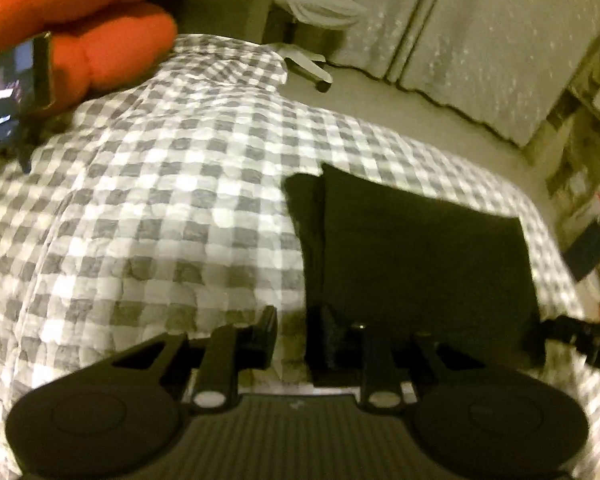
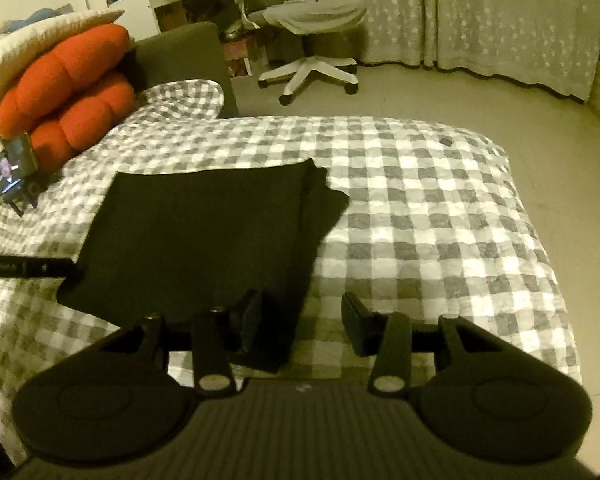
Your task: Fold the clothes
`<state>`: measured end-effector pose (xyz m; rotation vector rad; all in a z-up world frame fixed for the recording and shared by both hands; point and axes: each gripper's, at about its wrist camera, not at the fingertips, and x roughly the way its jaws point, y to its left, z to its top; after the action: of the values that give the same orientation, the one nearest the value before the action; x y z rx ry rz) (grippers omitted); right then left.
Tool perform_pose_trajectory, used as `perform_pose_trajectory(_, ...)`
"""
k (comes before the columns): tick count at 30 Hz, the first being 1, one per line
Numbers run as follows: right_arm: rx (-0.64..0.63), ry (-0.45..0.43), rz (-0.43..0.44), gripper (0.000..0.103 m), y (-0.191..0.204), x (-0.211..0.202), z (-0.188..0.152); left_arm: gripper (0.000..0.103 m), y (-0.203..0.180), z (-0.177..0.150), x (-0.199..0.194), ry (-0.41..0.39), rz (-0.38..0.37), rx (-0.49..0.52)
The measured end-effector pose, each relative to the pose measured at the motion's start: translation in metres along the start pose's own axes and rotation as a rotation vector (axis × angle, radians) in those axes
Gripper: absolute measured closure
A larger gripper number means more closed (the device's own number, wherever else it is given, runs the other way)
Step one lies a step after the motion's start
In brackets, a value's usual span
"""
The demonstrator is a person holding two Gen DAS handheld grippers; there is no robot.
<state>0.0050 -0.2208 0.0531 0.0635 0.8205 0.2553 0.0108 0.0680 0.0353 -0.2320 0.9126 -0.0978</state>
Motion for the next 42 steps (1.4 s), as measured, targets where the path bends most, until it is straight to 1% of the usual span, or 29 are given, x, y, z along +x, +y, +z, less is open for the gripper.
perform_pose_trajectory(1, -0.007, -0.007, 0.001, 0.057, 0.003, 0.000, 0.000, 0.078, 0.002, 0.001, -0.001, -0.002, -0.010, -0.015)
perform_pose_trajectory(4, -0.033, -0.030, 0.011, 0.057, 0.012, -0.002, 0.001, 0.078, -0.004, 0.001, -0.004, -0.023, -0.031, -0.001)
perform_pose_trajectory(6, -0.062, -0.040, 0.045, 0.057, 0.021, -0.001, 0.001, 0.077, -0.013, -0.002, -0.004, -0.037, -0.038, 0.032)
perform_pose_trajectory(8, -0.080, -0.025, 0.058, 0.057, 0.026, 0.003, 0.001, 0.077, -0.020, -0.004, 0.000, -0.035, -0.045, 0.057)
perform_pose_trajectory(9, -0.079, -0.003, 0.058, 0.057, 0.026, 0.007, 0.000, 0.077, -0.023, -0.006, 0.003, -0.027, -0.042, 0.067)
perform_pose_trajectory(11, -0.072, 0.050, 0.058, 0.057, 0.026, 0.017, -0.001, 0.077, -0.027, -0.009, 0.009, -0.011, -0.017, 0.090)
perform_pose_trajectory(13, -0.092, 0.063, 0.047, 0.055, 0.028, 0.023, -0.004, 0.077, -0.029, -0.011, 0.013, -0.007, 0.005, 0.106)
perform_pose_trajectory(15, -0.083, 0.068, 0.042, 0.057, 0.026, 0.021, -0.003, 0.077, -0.025, -0.009, 0.012, 0.002, 0.000, 0.081)
perform_pose_trajectory(17, -0.047, 0.076, 0.011, 0.057, 0.017, 0.020, -0.002, 0.077, -0.019, -0.008, 0.011, 0.012, -0.006, 0.048)
perform_pose_trajectory(19, -0.018, 0.079, 0.010, 0.057, 0.007, 0.018, -0.002, 0.077, -0.013, -0.008, 0.010, 0.020, -0.004, 0.028)
perform_pose_trajectory(25, 0.018, 0.081, 0.024, 0.056, 0.001, 0.016, -0.005, 0.077, -0.020, -0.011, 0.008, 0.013, 0.021, 0.065)
perform_pose_trajectory(29, -0.004, 0.090, 0.014, 0.058, 0.003, 0.014, -0.005, 0.077, -0.014, -0.008, 0.008, 0.025, 0.008, 0.030)
perform_pose_trajectory(30, -0.015, 0.084, 0.001, 0.058, 0.004, 0.012, -0.004, 0.077, -0.013, -0.006, 0.008, 0.022, 0.011, 0.026)
perform_pose_trajectory(32, -0.043, 0.035, -0.022, 0.058, 0.008, 0.007, -0.001, 0.077, -0.015, -0.004, 0.006, 0.002, 0.020, 0.032)
perform_pose_trajectory(35, -0.052, -0.025, 0.003, 0.058, 0.013, 0.000, 0.003, 0.077, -0.019, -0.002, 0.004, -0.029, 0.019, 0.043)
perform_pose_trajectory(42, -0.135, -0.017, 0.036, 0.058, 0.036, 0.017, 0.005, 0.077, -0.027, 0.003, 0.018, -0.054, 0.047, 0.054)
